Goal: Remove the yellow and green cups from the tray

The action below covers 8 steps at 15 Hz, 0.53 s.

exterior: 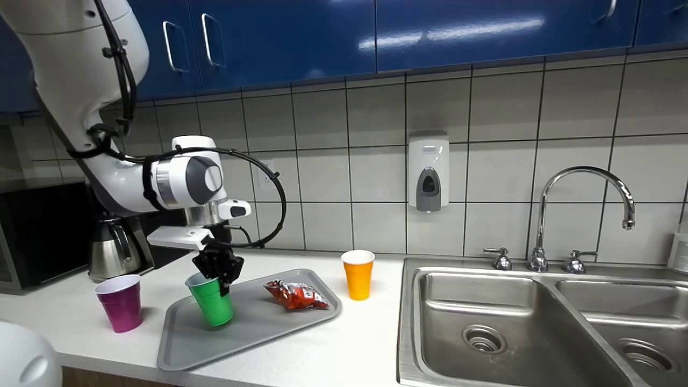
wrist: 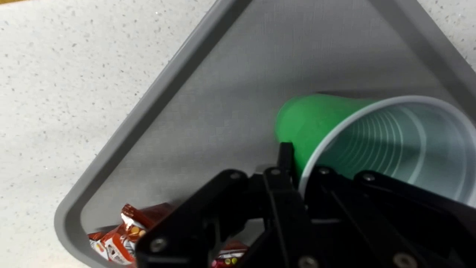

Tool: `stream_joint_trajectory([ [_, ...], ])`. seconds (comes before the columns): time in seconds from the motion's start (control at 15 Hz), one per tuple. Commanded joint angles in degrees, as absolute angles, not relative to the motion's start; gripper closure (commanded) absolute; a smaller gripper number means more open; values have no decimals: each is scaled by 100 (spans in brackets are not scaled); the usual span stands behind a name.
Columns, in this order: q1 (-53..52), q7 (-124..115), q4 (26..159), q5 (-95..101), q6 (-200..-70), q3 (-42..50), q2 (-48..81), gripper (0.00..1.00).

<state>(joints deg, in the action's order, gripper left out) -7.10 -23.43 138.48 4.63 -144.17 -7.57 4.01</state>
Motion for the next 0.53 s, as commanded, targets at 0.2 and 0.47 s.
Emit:
stream_joint_trajectory([
  [0.2,-682,-2520,14075,452,-14384,-604,-139,99],
  [0.47,-592,-2484,14243,421,-14394,-494,-384,99],
])
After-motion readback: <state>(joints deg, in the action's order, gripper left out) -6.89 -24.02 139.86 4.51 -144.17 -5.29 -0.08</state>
